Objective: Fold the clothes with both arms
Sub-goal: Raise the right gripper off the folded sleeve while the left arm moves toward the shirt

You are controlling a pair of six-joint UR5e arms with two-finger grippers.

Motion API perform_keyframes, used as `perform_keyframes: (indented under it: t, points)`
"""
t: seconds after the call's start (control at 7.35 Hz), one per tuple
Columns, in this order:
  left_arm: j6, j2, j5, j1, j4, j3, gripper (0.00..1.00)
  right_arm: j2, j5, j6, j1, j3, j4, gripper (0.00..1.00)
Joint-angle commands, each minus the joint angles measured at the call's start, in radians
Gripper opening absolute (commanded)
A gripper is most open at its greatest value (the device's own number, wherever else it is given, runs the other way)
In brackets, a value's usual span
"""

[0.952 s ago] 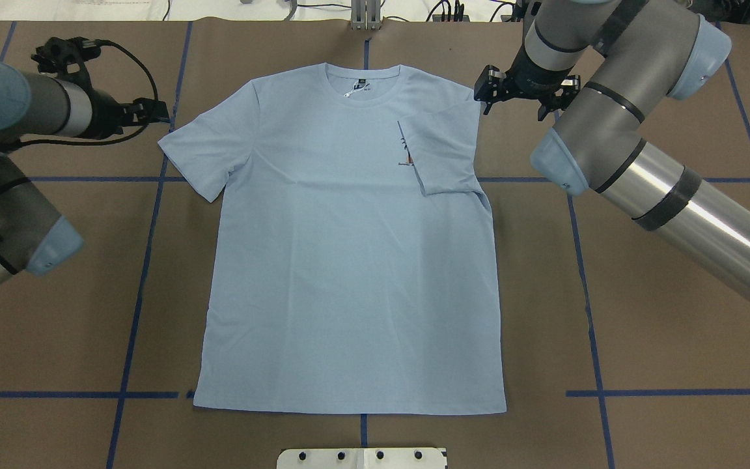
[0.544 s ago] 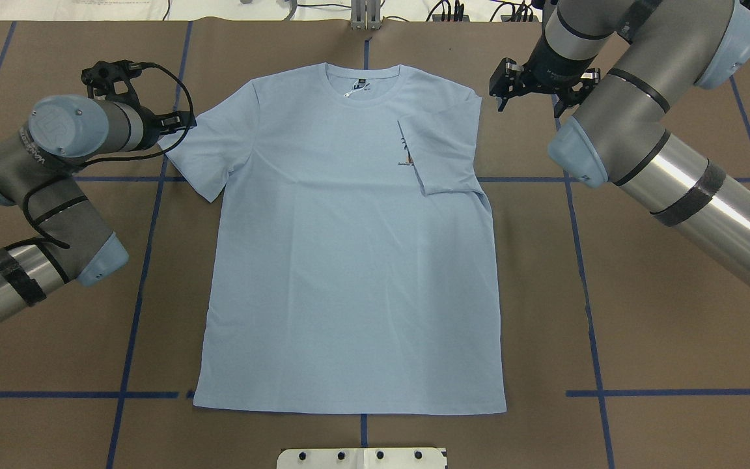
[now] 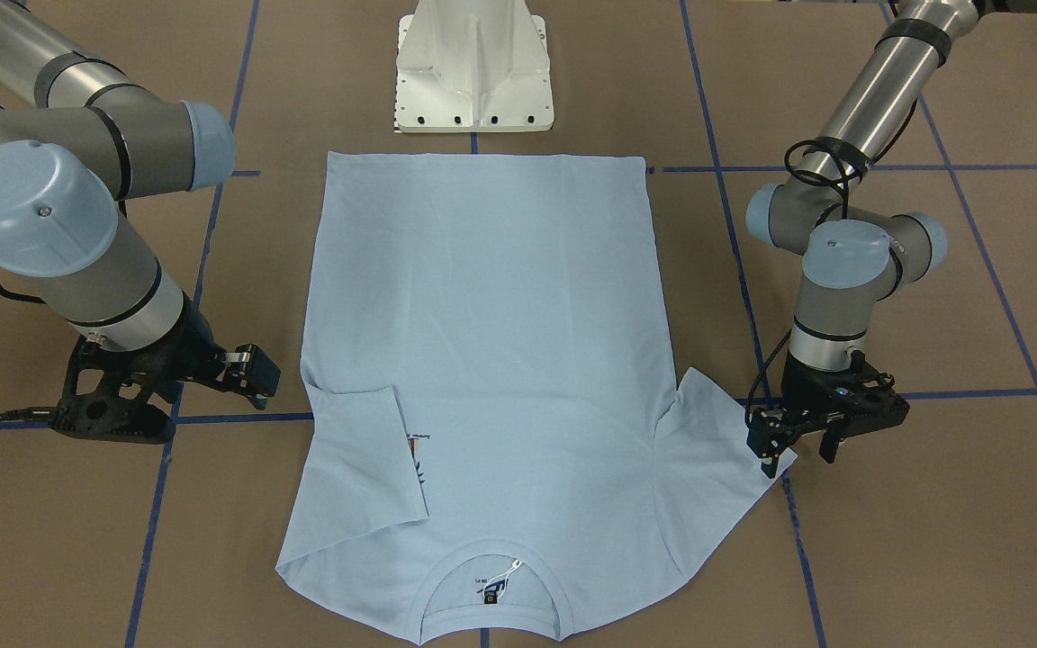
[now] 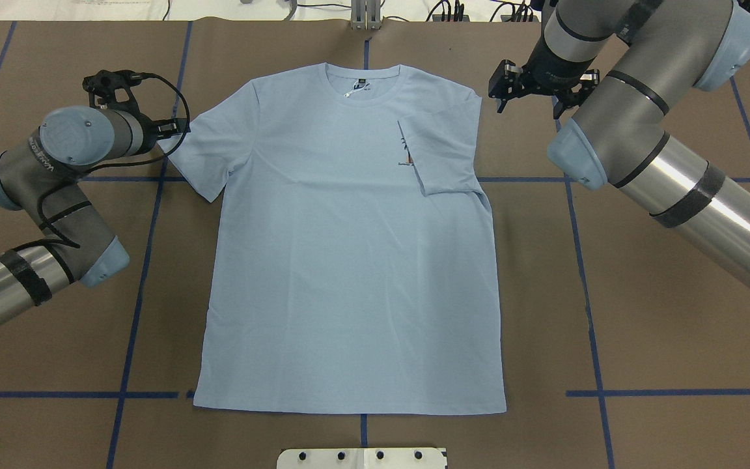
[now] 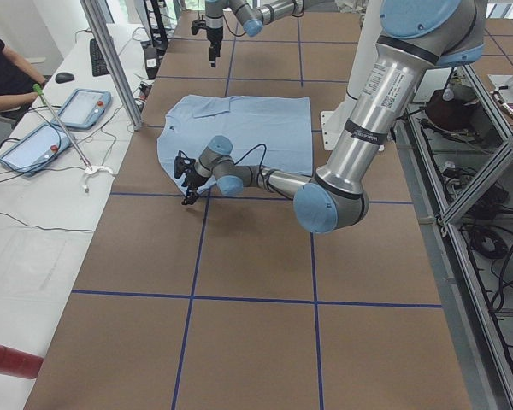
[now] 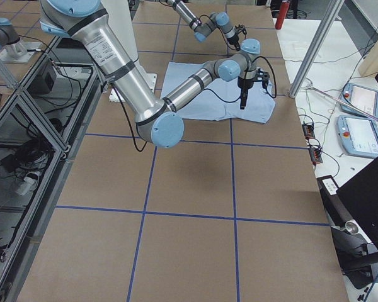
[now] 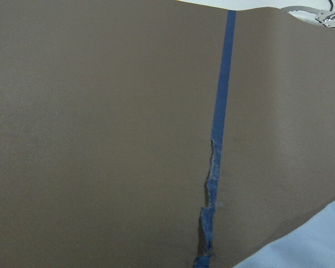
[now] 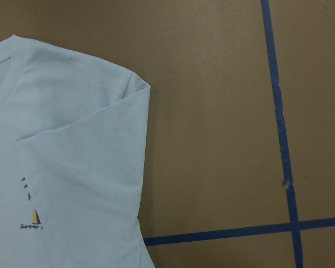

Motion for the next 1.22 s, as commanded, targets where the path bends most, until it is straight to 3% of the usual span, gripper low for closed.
perform_keyframes:
  t: [0.0, 1.09]
  points:
    - [0.025, 0.000, -0.006, -0.002, -0.001, -0.001, 0.89, 0.000, 0.000, 0.001, -0.004, -0.003, 0.002, 1.00]
    - [0.022, 0.013, -0.027, 0.006, -0.001, -0.024, 0.87, 0.002, -0.006, 0.001, -0.014, -0.007, 0.005, 1.00]
